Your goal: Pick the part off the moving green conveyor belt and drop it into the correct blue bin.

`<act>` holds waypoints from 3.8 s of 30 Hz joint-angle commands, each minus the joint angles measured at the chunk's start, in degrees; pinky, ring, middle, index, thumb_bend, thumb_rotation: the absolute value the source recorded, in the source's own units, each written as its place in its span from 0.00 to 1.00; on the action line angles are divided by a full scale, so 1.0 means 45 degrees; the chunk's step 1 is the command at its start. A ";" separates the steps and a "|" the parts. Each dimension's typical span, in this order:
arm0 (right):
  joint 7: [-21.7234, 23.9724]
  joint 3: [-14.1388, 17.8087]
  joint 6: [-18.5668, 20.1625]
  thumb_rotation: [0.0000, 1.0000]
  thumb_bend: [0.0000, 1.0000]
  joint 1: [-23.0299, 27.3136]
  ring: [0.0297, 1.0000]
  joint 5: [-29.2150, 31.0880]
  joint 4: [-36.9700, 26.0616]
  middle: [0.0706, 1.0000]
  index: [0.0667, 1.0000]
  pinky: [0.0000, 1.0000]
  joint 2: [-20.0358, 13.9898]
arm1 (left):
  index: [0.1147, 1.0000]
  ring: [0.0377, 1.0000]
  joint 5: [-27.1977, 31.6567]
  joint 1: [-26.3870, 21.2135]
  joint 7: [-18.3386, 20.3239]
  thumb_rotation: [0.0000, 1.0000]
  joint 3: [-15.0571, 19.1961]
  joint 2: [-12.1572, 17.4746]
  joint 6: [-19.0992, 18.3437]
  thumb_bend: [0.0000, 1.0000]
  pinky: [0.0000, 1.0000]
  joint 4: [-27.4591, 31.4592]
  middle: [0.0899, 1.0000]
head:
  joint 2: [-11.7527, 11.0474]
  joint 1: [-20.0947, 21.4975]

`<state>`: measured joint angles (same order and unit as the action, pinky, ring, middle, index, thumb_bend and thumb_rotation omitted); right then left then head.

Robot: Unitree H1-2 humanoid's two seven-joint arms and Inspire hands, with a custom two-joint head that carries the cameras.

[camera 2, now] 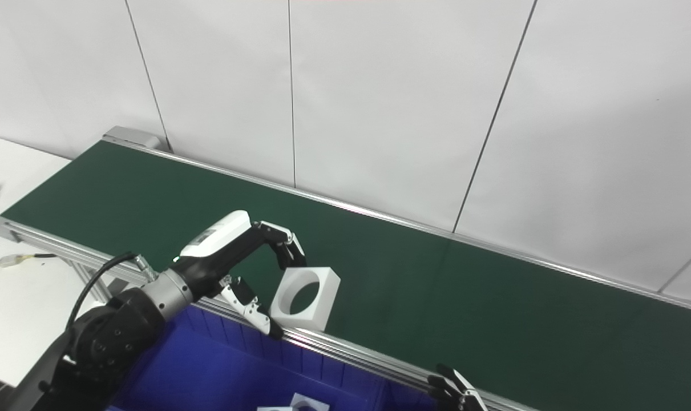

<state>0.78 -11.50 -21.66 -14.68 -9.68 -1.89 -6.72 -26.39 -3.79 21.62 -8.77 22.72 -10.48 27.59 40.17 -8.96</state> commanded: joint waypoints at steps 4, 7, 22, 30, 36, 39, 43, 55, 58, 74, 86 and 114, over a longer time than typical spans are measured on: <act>0.0204 0.0090 0.0062 0.47 0.60 0.0070 0.72 0.0222 -0.0483 0.74 0.81 0.70 0.0135 | 0.43 0.56 -0.0036 0.0391 -0.0027 0.00 -0.0029 -0.0048 -0.0038 0.52 0.70 0.0484 0.42 | 0.0203 0.0247; 0.0155 0.0079 -0.0022 0.46 0.60 0.0115 0.72 0.0089 -0.0437 0.74 0.81 0.69 0.0258 | 0.43 0.53 0.0104 0.0651 -0.0076 0.00 -0.0009 0.0010 0.0217 0.52 0.72 0.0435 0.42 | 0.0466 0.0592; 0.0132 0.0006 0.0639 0.48 0.60 0.0156 0.72 -0.0490 -0.0924 0.73 0.81 0.71 0.0772 | 0.42 0.51 0.0648 0.1546 -0.0028 0.00 -0.0026 0.0224 0.0812 0.52 0.63 -0.0221 0.43 | 0.1440 0.1440; 0.0118 -0.0027 0.0890 0.49 0.62 0.0125 0.71 -0.0535 -0.1201 0.73 0.80 0.71 0.1002 | 0.43 0.53 0.0715 0.1695 0.0034 0.00 -0.0127 0.0317 0.0936 0.52 0.67 -0.0993 0.42 | 0.1868 0.1587; 0.0115 -0.0035 0.1041 0.51 0.63 0.0155 0.71 -0.0650 -0.1352 0.73 0.80 0.69 0.1084 | 0.42 0.54 0.0363 0.1751 -0.0010 0.00 -0.0452 0.0494 0.1527 0.52 0.66 -0.1910 0.43 | 0.2071 0.1608; 0.0145 -0.0045 0.1107 0.50 0.63 0.0161 0.71 -0.0643 -0.1414 0.73 0.81 0.69 0.1073 | 0.43 0.53 0.0165 0.1759 -0.0160 0.00 -0.0644 0.0542 0.1946 0.52 0.65 -0.2479 0.42 | 0.2082 0.1608; 0.0136 -0.0049 0.1170 0.50 0.63 0.0140 0.71 -0.0635 -0.1470 0.73 0.81 0.68 0.1083 | 0.43 0.49 -0.0126 0.1723 -0.0319 0.00 -0.0871 0.0515 0.2541 0.52 0.60 -0.3335 0.42 | 0.2121 0.1604; 0.0140 -0.0023 0.1230 0.50 0.63 0.0159 0.70 -0.0544 -0.1544 0.72 0.81 0.68 0.1078 | 0.42 0.52 -0.0976 0.1470 -0.0327 0.00 -0.1595 0.0279 0.2593 0.52 0.63 -0.4573 0.44 | 0.2179 0.1628; 0.0121 0.0002 0.1273 0.50 0.64 0.0170 0.70 -0.0556 -0.1546 0.72 0.80 0.68 0.1081 | 0.42 0.53 -0.1167 0.1367 -0.0411 0.00 -0.1779 0.0133 0.2586 0.52 0.64 -0.4912 0.44 | 0.2153 0.1594; 0.0107 0.0063 0.1313 0.51 0.64 0.0210 0.70 -0.0619 -0.1580 0.72 0.80 0.67 0.1053 | 0.41 0.58 -0.2678 0.0602 -0.1299 0.00 -0.2465 -0.0391 0.2538 0.52 0.75 -0.6659 0.45 | 0.2131 0.1506; 0.0155 0.0025 0.1285 0.50 0.64 0.0139 0.70 -0.0565 -0.1623 0.73 0.80 0.67 0.1039 | 0.42 0.58 -0.2941 0.0378 -0.1472 0.00 -0.2404 -0.0565 0.2030 0.52 0.76 -0.6944 0.45 | 0.2092 0.1515; 0.0125 0.0036 0.1241 0.49 0.65 0.0123 0.70 -0.0503 -0.1576 0.72 0.80 0.67 0.1048 | 0.85 0.80 -0.2194 0.0610 -0.0547 0.16 -0.2304 -0.0316 0.1599 0.99 0.83 -0.6121 0.80 | 0.2031 0.1568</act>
<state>1.31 -11.37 -15.75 -14.47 -12.10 -6.91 -2.42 -37.12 -0.26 19.52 -19.85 20.48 -3.54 -1.08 49.22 -1.85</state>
